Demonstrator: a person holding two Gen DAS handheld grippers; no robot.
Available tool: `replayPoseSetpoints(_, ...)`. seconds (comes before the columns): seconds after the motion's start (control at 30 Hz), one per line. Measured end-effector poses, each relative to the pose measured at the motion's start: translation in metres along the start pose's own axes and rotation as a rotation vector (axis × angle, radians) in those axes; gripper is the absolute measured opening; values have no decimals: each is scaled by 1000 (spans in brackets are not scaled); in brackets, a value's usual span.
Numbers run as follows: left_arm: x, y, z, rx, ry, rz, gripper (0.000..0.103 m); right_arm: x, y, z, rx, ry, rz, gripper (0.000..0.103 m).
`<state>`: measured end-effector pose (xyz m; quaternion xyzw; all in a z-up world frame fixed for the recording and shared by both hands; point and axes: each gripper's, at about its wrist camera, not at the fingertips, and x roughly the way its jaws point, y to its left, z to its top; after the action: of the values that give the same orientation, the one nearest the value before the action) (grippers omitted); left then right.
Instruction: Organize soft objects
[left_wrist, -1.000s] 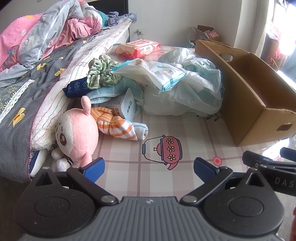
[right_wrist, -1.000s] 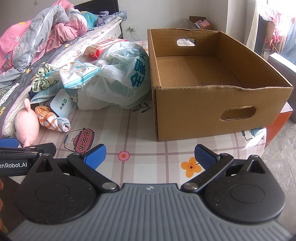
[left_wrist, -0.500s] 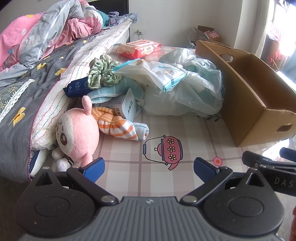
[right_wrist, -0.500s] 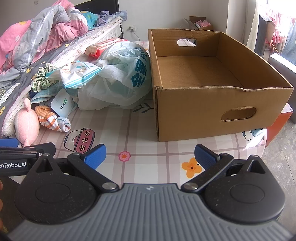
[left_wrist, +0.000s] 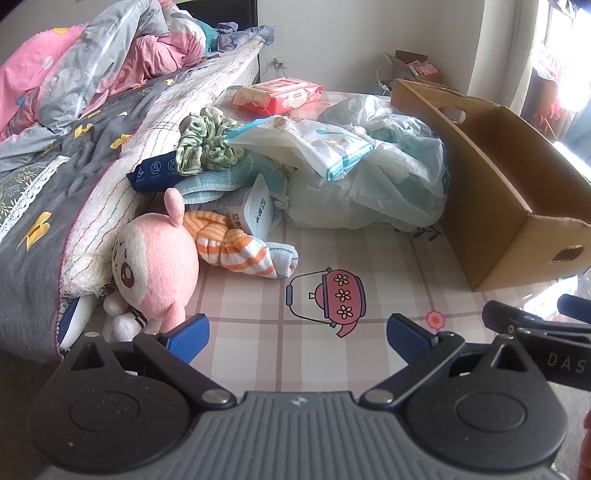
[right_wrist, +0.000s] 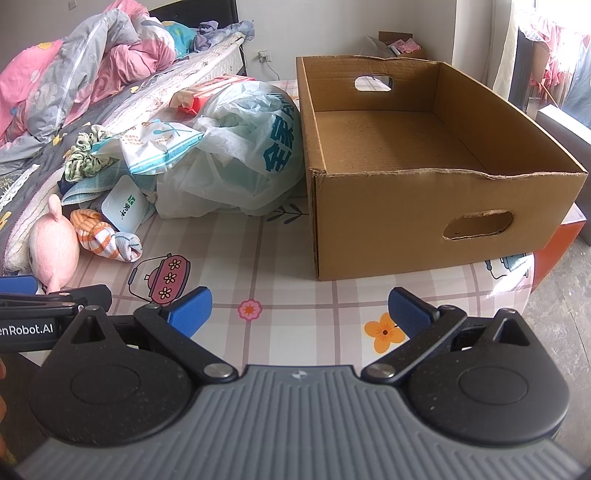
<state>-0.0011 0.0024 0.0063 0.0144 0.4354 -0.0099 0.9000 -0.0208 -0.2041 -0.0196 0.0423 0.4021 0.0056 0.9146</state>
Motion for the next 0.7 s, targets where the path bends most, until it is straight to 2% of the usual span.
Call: replayPoseSetpoints(0.7,0,3,-3,-5,5,4,102,3,1,-4,-2,3,7,102)
